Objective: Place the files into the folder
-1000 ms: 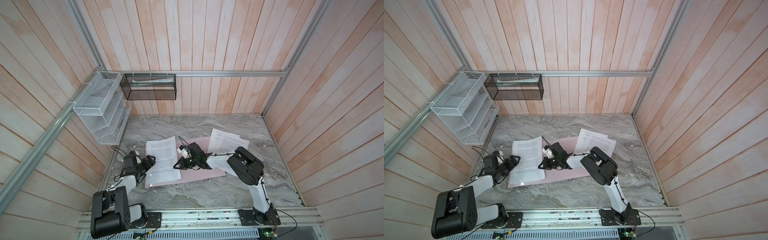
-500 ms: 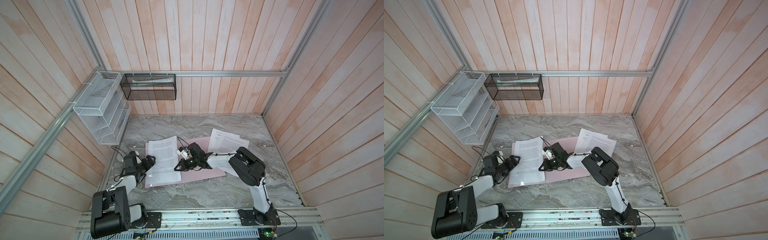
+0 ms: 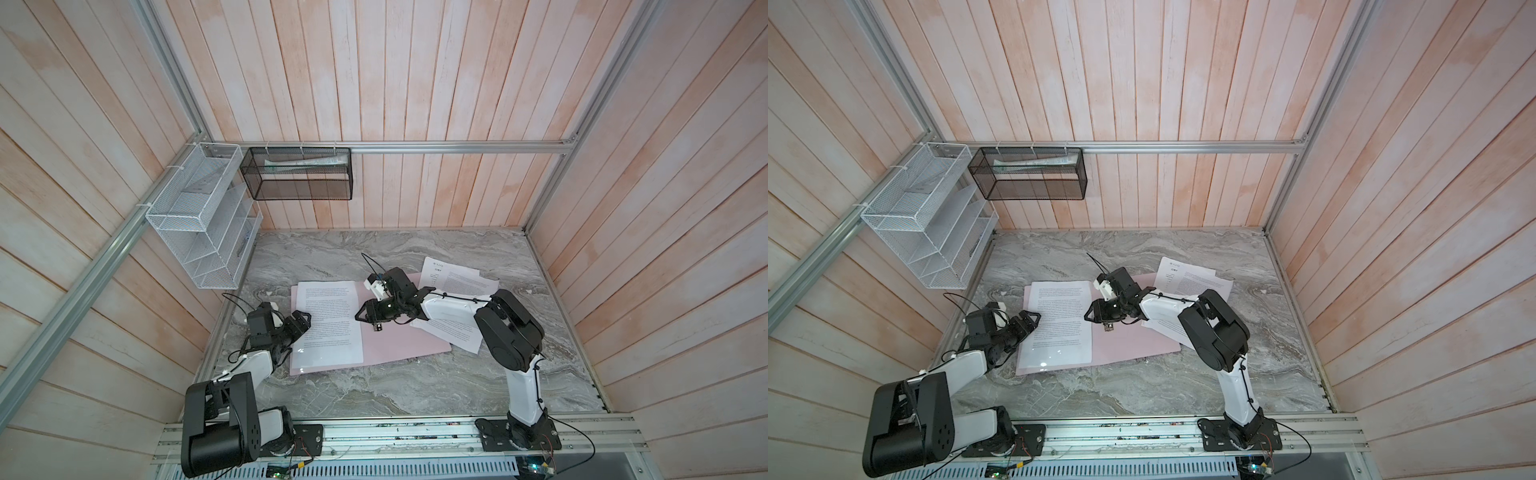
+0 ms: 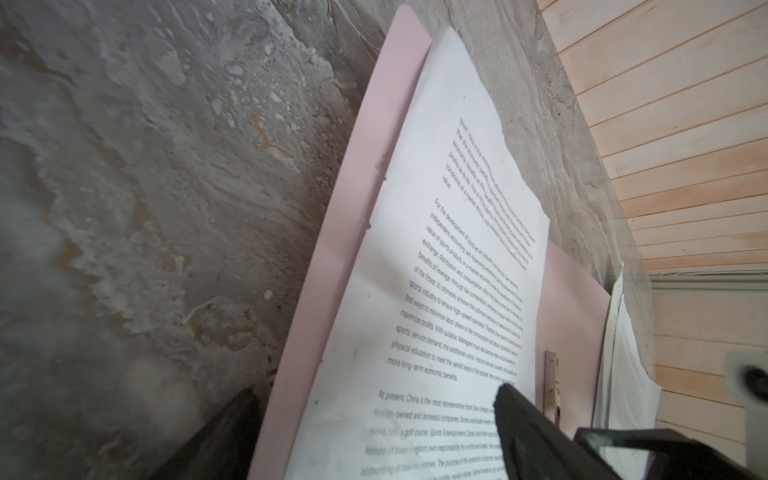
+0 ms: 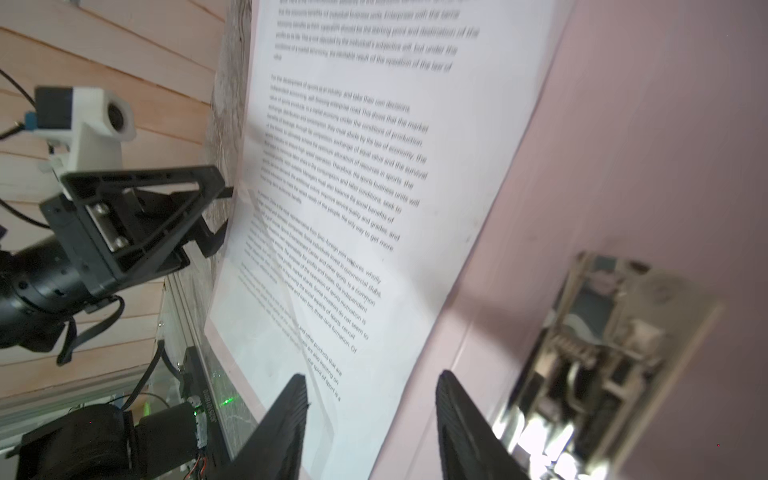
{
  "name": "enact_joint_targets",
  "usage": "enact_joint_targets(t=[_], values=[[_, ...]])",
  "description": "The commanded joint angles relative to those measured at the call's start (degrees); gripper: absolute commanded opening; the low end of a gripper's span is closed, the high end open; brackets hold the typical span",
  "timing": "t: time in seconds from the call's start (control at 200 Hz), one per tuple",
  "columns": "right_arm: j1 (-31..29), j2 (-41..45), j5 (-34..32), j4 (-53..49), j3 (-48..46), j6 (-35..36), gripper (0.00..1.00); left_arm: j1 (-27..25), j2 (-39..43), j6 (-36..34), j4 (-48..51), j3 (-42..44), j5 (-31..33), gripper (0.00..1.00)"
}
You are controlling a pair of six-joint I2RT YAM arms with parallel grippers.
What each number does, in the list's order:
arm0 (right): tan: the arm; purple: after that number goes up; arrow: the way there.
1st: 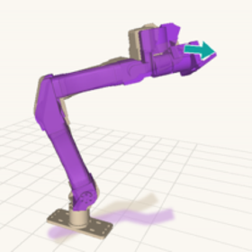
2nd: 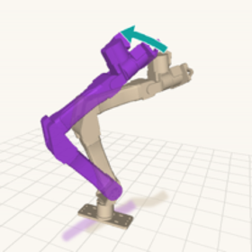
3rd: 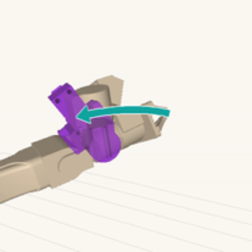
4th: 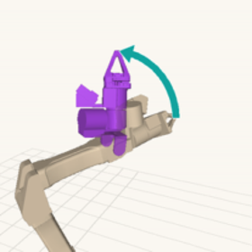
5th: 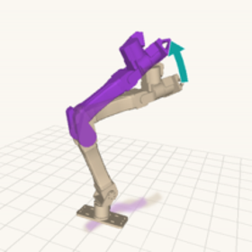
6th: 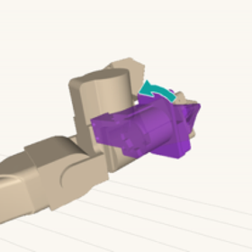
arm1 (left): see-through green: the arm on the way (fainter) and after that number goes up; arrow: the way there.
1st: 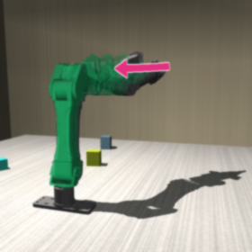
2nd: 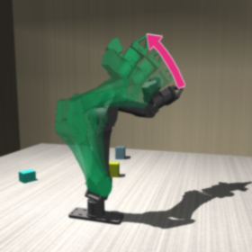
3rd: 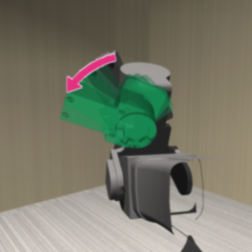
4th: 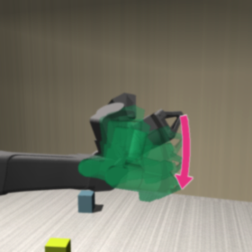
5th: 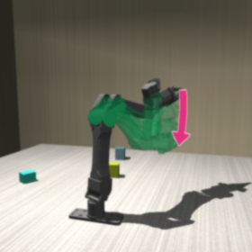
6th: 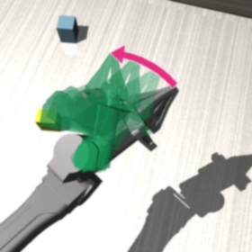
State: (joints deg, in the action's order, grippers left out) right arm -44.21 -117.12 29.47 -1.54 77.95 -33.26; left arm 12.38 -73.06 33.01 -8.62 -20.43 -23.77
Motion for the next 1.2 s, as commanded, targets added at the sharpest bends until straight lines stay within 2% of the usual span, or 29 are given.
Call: enact_joint_targets(t=[0.0, 0.275, 0.41, 0.8, 1.196], values=[[2.41, -2.05, -2.24, -3.65, 4.67, 2.58, 0.48, -0.01, 0.36, -0.02, -1.22, 0.87, -0.84, 0.90], [4.58, -15.42, 0.47, -9.52, 22.39, 4.68, 0.43, 0.01, 0.24, -0.06, -1.37, 0.88, -1.01, 0.90], [4.57, -19.52, 0.52, -11.52, 27.76, 4.87, 0.43, 0.01, 0.28, -0.06, -1.40, 0.75, -1.00, 0.90], [3.27, -26.43, 1.47, -14.43, 34.80, 5.70, 0.43, 0.01, -0.07, -0.14, -1.47, 0.74, -1.03, 0.90], [1.24, -27.06, 2.82, -13.57, 35.80, 6.01, 0.43, -0.03, -0.59, -0.10, -1.57, 0.47, -1.12, 0.90]])
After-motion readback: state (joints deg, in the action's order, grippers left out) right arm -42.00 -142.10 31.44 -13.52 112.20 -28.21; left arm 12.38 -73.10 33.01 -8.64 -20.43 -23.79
